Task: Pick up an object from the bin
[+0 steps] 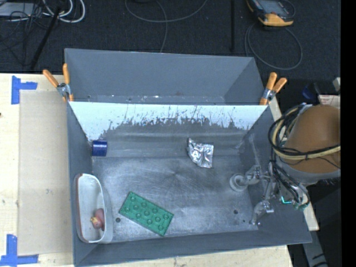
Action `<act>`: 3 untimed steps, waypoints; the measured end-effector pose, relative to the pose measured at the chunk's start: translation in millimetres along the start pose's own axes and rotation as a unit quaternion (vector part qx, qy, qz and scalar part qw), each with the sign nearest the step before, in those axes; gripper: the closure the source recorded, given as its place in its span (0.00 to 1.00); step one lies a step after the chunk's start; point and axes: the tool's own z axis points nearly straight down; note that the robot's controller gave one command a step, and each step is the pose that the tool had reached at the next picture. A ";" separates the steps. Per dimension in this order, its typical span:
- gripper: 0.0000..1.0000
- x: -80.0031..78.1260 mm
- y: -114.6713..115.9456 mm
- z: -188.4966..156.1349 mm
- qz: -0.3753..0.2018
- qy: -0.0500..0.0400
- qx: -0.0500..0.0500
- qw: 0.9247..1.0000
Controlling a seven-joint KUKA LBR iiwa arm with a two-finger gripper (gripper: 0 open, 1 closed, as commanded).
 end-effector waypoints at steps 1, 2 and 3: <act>0.00 -47.0 15.7 52.1 -0.114 -0.004 0.001 0.994; 0.00 -119.8 -12.7 27.1 -0.270 -0.007 0.003 0.963; 0.00 -78.5 -28.1 33.8 -0.078 -0.003 0.001 0.997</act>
Offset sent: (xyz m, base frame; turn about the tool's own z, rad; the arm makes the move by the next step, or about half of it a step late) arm 0.0469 0.0147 -0.0506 -0.2283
